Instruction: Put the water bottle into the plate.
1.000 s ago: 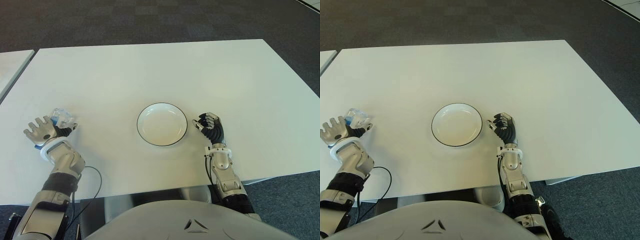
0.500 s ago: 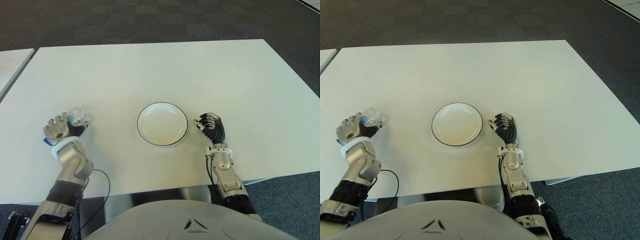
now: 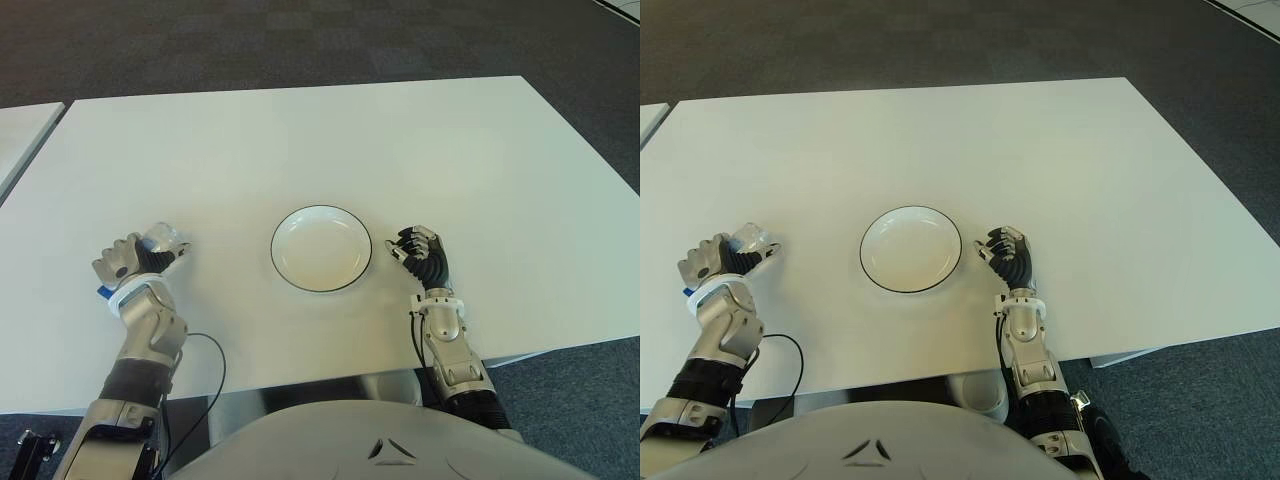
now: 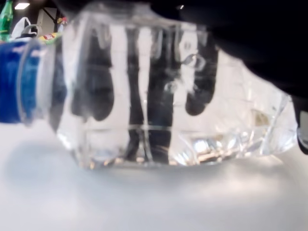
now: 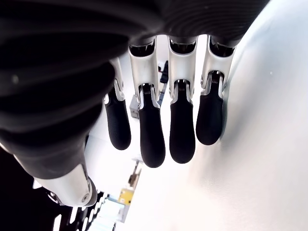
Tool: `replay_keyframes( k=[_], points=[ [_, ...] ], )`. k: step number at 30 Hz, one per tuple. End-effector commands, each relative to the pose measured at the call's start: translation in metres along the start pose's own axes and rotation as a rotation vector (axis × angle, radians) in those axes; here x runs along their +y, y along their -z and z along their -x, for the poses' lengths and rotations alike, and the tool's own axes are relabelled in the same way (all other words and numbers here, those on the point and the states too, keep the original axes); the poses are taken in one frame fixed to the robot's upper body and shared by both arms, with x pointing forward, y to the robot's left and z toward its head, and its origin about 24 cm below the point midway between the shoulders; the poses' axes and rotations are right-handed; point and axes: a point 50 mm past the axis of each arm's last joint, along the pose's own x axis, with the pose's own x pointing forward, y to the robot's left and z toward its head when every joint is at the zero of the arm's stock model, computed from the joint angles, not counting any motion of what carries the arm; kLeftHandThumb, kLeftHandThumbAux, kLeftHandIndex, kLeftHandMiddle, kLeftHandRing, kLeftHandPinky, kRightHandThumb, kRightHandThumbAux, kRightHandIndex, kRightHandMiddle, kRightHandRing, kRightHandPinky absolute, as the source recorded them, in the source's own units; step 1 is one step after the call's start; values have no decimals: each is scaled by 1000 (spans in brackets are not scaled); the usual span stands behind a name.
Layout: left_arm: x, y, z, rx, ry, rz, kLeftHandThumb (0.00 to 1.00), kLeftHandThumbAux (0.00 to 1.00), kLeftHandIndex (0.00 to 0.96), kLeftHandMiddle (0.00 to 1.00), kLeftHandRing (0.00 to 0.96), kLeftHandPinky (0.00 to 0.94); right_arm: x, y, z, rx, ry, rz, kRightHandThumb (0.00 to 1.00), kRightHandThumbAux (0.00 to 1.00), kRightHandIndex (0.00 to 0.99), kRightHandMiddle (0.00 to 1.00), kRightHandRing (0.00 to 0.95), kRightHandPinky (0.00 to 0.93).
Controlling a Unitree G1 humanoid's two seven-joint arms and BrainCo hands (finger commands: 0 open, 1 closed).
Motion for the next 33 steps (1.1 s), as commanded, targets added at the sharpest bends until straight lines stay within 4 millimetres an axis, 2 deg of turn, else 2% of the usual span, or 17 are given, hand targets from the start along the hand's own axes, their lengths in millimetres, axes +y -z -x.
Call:
replay_keyframes(
  k=[1, 3, 8, 20, 33],
  points=[
    [-26, 9, 10, 32, 120, 10, 503, 506, 503, 705, 700, 721, 0, 3, 2, 15, 0, -9, 702, 733, 424, 550, 549, 516],
    [-26, 9, 9, 25, 114, 8, 623, 616, 464, 724, 713, 732, 0, 2, 2, 11, 0, -9, 702, 733, 425, 552, 549, 514],
    [-25, 10, 9, 15, 116, 25, 695, 680, 442, 743, 730, 741, -1, 3, 1, 15, 2, -2, 702, 733, 425, 552, 546, 516],
    [-21, 8, 10, -4, 131, 86, 728, 692, 442, 734, 744, 786, -1, 3, 0, 24, 3, 3, 701, 733, 425, 545, 536, 513],
    [-16, 6, 13, -14, 125, 127, 734, 695, 443, 744, 751, 772, -1, 3, 0, 23, 8, 6, 702, 733, 425, 551, 539, 519]
  ],
)
